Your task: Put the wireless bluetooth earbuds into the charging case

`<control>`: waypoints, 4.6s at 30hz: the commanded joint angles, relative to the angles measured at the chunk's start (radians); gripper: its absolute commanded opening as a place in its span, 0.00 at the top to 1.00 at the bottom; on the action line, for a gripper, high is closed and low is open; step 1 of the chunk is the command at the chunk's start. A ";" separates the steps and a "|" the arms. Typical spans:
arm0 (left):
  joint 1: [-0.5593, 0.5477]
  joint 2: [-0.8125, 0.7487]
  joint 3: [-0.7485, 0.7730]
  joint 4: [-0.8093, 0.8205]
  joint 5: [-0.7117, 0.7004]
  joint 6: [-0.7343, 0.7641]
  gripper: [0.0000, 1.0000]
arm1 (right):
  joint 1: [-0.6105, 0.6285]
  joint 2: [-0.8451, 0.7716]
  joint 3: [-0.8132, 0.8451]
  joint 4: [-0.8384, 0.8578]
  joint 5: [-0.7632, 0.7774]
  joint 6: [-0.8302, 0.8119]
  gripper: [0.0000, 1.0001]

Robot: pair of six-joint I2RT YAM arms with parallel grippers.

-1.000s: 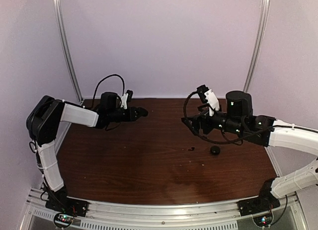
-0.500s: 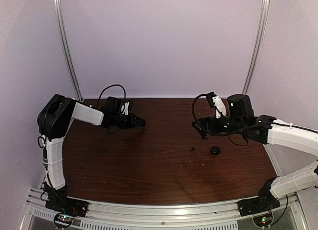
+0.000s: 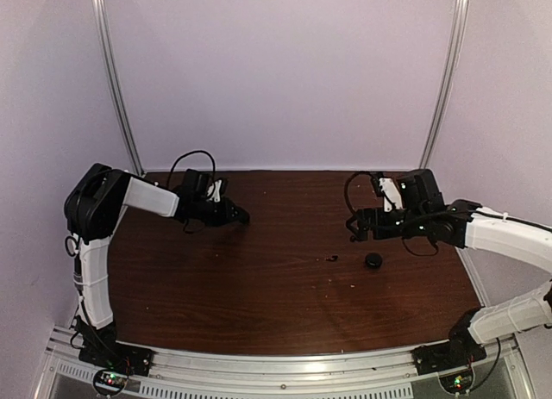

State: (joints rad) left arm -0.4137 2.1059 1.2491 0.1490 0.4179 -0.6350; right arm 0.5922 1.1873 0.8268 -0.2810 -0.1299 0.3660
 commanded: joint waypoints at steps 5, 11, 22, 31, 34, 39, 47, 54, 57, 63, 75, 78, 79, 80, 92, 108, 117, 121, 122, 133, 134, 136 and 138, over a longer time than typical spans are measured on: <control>0.012 -0.024 -0.040 -0.016 -0.092 0.011 0.49 | -0.035 -0.060 -0.090 -0.076 0.037 0.117 0.00; 0.015 -0.061 -0.065 -0.022 -0.111 0.037 0.37 | -0.078 -0.073 -0.126 -0.115 0.058 0.149 0.00; 0.015 -0.224 -0.131 -0.029 -0.249 0.078 0.07 | -0.097 0.045 -0.118 -0.197 0.194 0.155 0.02; 0.012 -0.337 -0.196 0.038 -0.258 0.128 0.02 | -0.095 0.158 -0.132 -0.113 0.164 0.128 0.12; 0.009 -0.368 -0.219 0.063 -0.280 0.145 0.02 | -0.094 0.197 -0.128 -0.088 0.158 0.116 0.16; 0.005 -0.450 -0.313 0.182 -0.295 0.134 0.02 | -0.094 0.257 -0.120 -0.065 0.148 0.108 0.22; -0.020 -0.568 -0.398 0.274 -0.357 0.170 0.02 | -0.089 0.333 -0.103 -0.033 0.161 0.090 0.27; -0.023 -0.649 -0.441 0.293 -0.328 0.237 0.02 | -0.085 0.381 -0.085 -0.009 0.148 0.085 0.34; -0.023 -0.652 -0.423 0.248 -0.354 0.240 0.02 | -0.085 0.392 -0.080 -0.006 0.152 0.080 0.35; -0.022 -0.641 -0.402 0.198 -0.397 0.226 0.02 | -0.083 0.412 -0.065 -0.004 0.150 0.068 0.43; -0.022 -0.685 -0.456 0.260 -0.467 0.149 0.02 | -0.071 0.356 -0.056 0.004 0.088 -0.061 0.58; -0.014 -0.684 -0.447 0.212 -0.461 0.143 0.02 | -0.051 0.313 -0.049 0.007 0.058 -0.122 0.58; -0.013 -0.674 -0.426 0.168 -0.446 0.152 0.02 | -0.044 0.297 -0.044 0.008 0.046 -0.141 0.59; -0.013 -0.660 -0.403 0.129 -0.407 0.170 0.02 | -0.034 0.277 -0.041 0.010 0.031 -0.166 0.60; -0.034 -0.642 -0.436 0.186 0.093 0.178 0.03 | 0.206 0.133 0.055 0.055 -0.067 -0.411 0.66; -0.275 -0.468 -0.339 0.233 0.373 0.097 0.19 | 0.501 0.211 0.250 -0.035 0.174 -0.597 0.67; -0.310 -0.451 -0.354 0.324 0.460 0.067 0.27 | 0.528 0.248 0.274 -0.061 0.208 -0.607 0.68; -0.335 -0.444 -0.346 0.336 0.500 0.066 0.28 | 0.531 0.258 0.282 -0.064 0.213 -0.617 0.68; -0.339 -0.441 -0.345 0.338 0.507 0.065 0.29 | 0.532 0.262 0.283 -0.065 0.217 -0.620 0.68; -0.368 -0.382 -0.296 0.273 0.540 0.085 0.33 | 0.551 0.294 0.305 -0.077 0.266 -0.643 0.68; -0.372 -0.376 -0.294 0.273 0.543 0.083 0.34 | 0.553 0.297 0.306 -0.079 0.267 -0.644 0.68; -0.376 -0.366 -0.291 0.276 0.549 0.078 0.35 | 0.558 0.302 0.311 -0.081 0.272 -0.649 0.68; -0.378 -0.358 -0.289 0.279 0.555 0.070 0.36 | 0.563 0.304 0.314 -0.081 0.283 -0.651 0.69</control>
State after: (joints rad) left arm -0.7803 1.7294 0.9298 0.4145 0.9337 -0.5667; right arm 1.1400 1.4796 1.1049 -0.3580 0.1120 -0.2684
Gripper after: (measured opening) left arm 0.653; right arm 0.517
